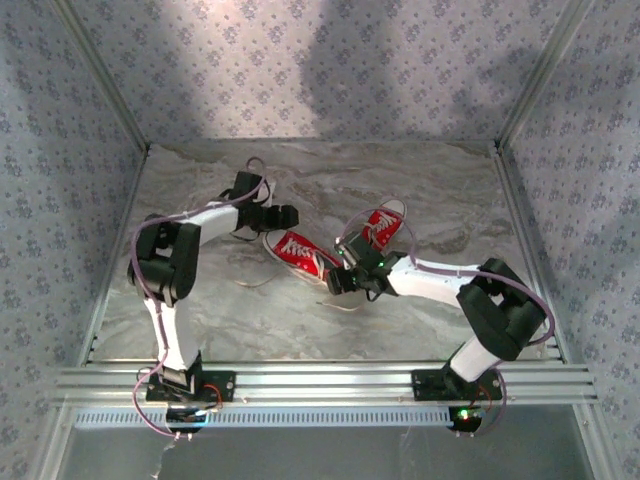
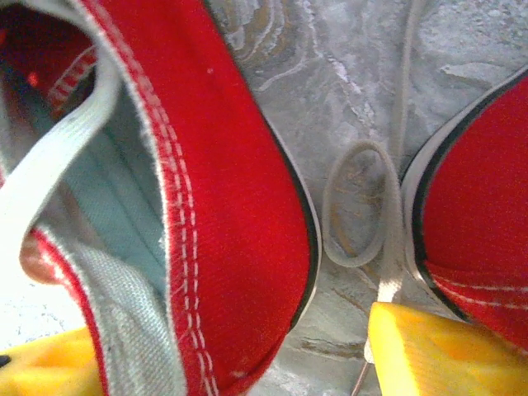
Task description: Tie the shoes
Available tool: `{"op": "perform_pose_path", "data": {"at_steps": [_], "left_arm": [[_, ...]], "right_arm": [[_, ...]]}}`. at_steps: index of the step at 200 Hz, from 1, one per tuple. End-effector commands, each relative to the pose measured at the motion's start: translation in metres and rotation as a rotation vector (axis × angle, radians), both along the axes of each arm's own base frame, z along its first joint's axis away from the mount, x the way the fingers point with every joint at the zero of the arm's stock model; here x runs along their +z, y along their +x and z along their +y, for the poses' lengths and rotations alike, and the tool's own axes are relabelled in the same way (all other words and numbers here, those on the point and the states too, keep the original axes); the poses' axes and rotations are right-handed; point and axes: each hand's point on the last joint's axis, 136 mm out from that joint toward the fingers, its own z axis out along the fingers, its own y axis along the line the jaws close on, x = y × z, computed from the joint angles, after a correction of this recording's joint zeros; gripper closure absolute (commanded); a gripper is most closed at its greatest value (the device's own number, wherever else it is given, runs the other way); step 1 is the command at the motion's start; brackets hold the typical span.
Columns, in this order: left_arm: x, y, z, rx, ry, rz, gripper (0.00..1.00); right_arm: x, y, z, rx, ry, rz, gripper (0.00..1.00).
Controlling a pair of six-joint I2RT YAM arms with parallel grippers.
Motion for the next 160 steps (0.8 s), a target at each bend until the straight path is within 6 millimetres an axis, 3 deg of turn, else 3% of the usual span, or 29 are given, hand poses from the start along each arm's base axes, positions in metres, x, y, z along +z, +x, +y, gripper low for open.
{"op": "perform_pose_path", "data": {"at_steps": [1, 86, 160], "left_arm": [[-0.003, -0.055, -0.019, -0.073, -0.038, 0.128, 0.29], [-0.003, -0.108, 0.02, 0.058, 0.058, 0.139, 0.34], [0.003, -0.138, 0.018, 0.092, 0.095, 0.124, 0.34]], "right_arm": [[0.0, 0.046, -0.027, -0.184, -0.063, -0.071, 0.36], [0.012, 0.082, -0.018, -0.241, -0.007, -0.064, 0.43], [0.033, 0.106, 0.008, -0.21, 0.026, -0.09, 0.46]]}}
